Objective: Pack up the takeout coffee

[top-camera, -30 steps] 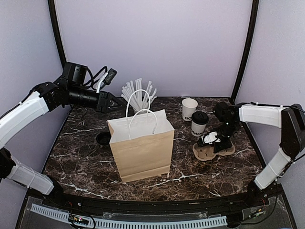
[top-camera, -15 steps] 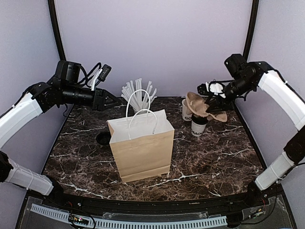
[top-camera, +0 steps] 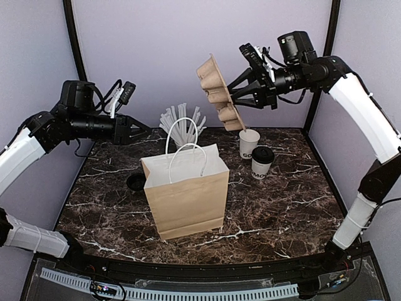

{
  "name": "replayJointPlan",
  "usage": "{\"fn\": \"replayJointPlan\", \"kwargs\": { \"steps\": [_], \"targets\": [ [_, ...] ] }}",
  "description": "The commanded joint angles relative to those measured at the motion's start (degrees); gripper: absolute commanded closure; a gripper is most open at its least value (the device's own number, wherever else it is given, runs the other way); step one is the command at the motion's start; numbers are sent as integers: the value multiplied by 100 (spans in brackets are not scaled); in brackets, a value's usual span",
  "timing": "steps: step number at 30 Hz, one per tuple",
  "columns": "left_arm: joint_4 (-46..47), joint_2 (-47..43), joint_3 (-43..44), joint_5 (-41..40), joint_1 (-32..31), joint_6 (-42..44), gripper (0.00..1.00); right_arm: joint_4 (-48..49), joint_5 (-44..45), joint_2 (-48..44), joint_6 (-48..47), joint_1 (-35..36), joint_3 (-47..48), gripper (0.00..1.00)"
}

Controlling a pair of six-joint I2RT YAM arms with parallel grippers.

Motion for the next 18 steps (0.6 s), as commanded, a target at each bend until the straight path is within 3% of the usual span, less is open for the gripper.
{"fn": "replayJointPlan", "kwargs": {
  "steps": [1, 9, 18],
  "targets": [
    [-18, -189, -133, -108, -22, -45, 59, 1343, -977, 340, 1441, 291, 122, 69],
    [-178, -163, -180, -21, -18, -231, 57, 1749, -1073, 672, 1772, 900, -113, 69],
    [-1028, -26, -227, 257, -27, -704, 54, 1739, -1156, 774, 1767, 1163, -419, 69]
  ]
}}
